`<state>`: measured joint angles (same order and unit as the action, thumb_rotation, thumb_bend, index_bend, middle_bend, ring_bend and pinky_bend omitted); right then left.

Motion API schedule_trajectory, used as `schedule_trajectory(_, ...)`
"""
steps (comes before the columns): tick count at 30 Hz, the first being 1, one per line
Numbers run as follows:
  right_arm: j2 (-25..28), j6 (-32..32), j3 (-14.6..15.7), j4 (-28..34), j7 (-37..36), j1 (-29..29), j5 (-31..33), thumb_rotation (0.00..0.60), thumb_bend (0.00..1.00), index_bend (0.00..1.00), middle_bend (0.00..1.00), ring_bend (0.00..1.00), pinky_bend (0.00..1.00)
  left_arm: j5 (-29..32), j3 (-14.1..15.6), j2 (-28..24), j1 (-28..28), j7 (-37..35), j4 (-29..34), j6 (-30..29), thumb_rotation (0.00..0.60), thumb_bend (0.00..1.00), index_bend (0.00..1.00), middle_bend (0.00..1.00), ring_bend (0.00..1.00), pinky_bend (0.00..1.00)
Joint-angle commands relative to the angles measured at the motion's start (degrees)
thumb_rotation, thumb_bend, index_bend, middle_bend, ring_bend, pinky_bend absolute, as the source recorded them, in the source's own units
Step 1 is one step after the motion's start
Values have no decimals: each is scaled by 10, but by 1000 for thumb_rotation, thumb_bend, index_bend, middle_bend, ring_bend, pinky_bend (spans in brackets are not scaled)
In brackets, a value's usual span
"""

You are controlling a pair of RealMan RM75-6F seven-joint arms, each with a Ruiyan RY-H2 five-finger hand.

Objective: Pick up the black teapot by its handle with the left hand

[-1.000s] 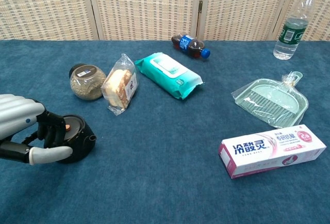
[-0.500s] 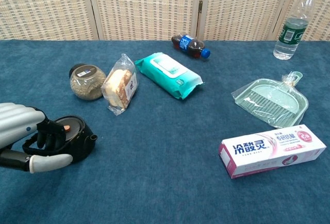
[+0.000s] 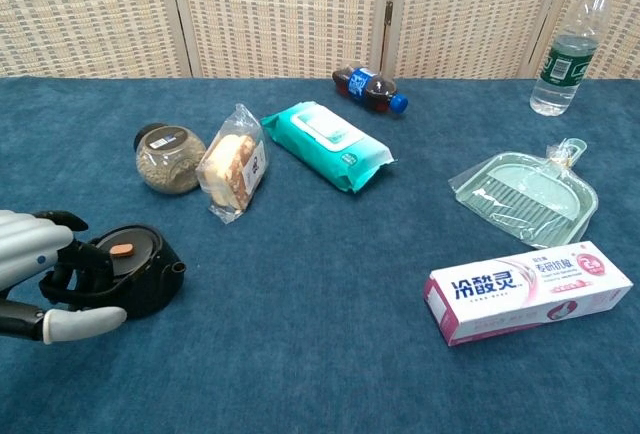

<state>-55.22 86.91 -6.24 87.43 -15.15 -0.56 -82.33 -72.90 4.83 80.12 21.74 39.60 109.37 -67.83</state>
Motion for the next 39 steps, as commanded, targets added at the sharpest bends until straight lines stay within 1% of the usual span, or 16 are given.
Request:
schedule_trajectory(1,0,0,0,0,1,0,1,600,258,140,195,141,51,3,1,-3,0,0,0,1,56,96,466,521,477,57)
schedule_trajectory(11,-1,1,-1,0,1,1,1,600,258,140,195,140,50,7,7,-10,2,-9,4,13,58,96,493,554,491,45)
schedule_trajectory(16,-1,2,-1,0,0,3,2,600,258,140,195,141,50,5,7,-9,4,-18,1,20,57,96,530,599,519,45)
schedule_trajectory(20,-3,3,-2,-2,-1,4,4,600,258,140,196,141,50,5,6,-9,8,-27,-3,27,68,96,594,664,552,37)
schedule_trajectory(22,-3,3,-2,-4,-1,5,5,600,258,139,195,141,50,6,4,-10,11,-31,-5,33,81,97,638,723,581,27)
schedule_trajectory(28,-6,7,-4,-7,-3,7,8,600,258,140,195,141,51,7,-10,-10,24,-51,-15,46,83,96,746,865,665,12)
schedule_trajectory(30,-6,7,-4,-7,-3,7,8,600,258,140,196,141,50,7,-16,-8,29,-56,-19,49,55,96,782,918,705,9)
schedule_trajectory(33,-7,8,-5,-8,-4,8,9,600,258,140,195,141,51,4,-29,-3,35,-71,-29,51,14,96,812,968,747,11)
schedule_trajectory(35,-7,10,-6,-9,-5,9,9,600,258,140,195,141,50,8,-38,1,40,-84,-36,54,0,95,832,995,776,29)
schedule_trajectory(37,-8,10,-6,-10,-5,9,9,600,258,140,195,141,51,10,-46,5,44,-94,-43,55,0,92,848,1000,795,84)
schedule_trajectory(38,-8,10,-6,-10,-5,10,10,600,258,140,195,141,51,13,-52,8,47,-99,-48,56,0,91,859,1000,808,138)
schedule_trajectory(39,-8,10,-6,-11,-6,10,10,600,258,140,196,141,51,15,-56,10,48,-102,-51,55,0,89,875,1000,826,219)
